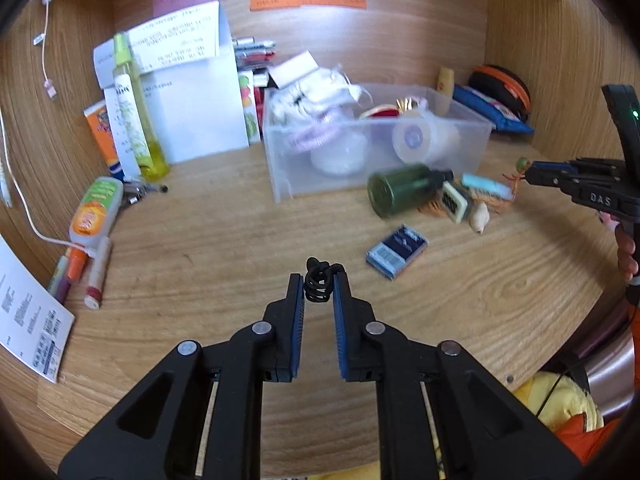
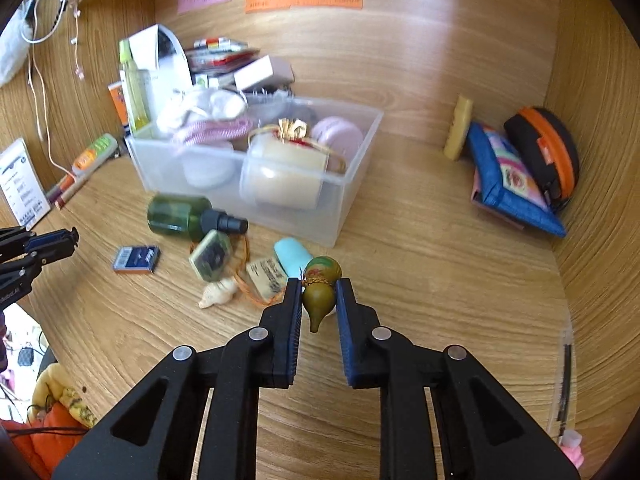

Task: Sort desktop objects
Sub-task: 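Grasp the green gourd pendant with the right tool while the left holds a black clip, then carry the gourd pendant and black clip over the clear box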

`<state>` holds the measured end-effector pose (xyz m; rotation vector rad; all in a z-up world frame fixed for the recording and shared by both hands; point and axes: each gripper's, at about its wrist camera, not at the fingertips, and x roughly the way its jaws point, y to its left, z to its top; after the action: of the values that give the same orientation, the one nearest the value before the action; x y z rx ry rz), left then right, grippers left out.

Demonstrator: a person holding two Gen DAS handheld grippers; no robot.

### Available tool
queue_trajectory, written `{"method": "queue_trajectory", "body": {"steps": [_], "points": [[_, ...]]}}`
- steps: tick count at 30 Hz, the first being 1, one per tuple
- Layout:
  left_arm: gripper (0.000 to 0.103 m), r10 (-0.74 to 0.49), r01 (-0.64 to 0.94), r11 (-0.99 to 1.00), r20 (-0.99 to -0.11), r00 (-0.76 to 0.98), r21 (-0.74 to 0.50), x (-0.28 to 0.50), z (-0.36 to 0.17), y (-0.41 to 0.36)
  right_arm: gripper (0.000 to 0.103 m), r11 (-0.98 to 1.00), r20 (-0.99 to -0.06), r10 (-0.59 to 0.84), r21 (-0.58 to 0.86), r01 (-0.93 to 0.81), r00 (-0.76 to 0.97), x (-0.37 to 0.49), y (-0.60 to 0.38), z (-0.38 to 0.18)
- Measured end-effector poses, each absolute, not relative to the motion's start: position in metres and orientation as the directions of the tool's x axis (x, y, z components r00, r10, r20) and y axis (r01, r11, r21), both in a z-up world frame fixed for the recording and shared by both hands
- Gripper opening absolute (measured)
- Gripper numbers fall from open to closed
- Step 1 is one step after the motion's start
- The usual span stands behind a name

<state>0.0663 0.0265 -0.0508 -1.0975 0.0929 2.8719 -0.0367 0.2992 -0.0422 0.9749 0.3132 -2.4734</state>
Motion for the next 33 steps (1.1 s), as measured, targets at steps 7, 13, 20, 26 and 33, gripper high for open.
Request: {"method": "queue_trajectory", "body": {"steps": [7, 13, 20, 26, 33], "points": [[0.013, 0.036, -0.057, -0.998, -0.628, -0.777, 0.014, 0.054, -0.035, 0.020, 0.015, -0.872, -0.646, -0.356, -0.031, 0.489, -0.675, -0.038, 0.299, -0.020], [0.013, 0.034, -0.039, -0.999, -0.590, -0.807, -0.005, 0.039, -0.017, 0.017, 0.015, -0.874, -0.596, -0.378, -0.024, 0.486, -0.708, -0.044, 0.298, 0.002], [0.013, 0.060, -0.058, -0.998, -0.575, -0.816, -0.023, 0.017, -0.007, 0.021, 0.015, -0.874, -0.555, -0.397, -0.013, 0.485, -0.731, -0.055, 0.291, 0.019], [0.013, 0.090, -0.085, -0.996, -0.561, -0.823, -0.034, -0.004, 0.002, 0.032, 0.015, -0.877, -0.545, -0.405, 0.003, 0.481, -0.734, -0.077, 0.283, 0.027], [0.013, 0.132, -0.132, -0.990, -0.562, -0.816, -0.040, -0.033, 0.008, 0.051, 0.015, -0.879, -0.535, -0.419, 0.035, 0.476, -0.734, -0.109, 0.274, 0.038]]}}
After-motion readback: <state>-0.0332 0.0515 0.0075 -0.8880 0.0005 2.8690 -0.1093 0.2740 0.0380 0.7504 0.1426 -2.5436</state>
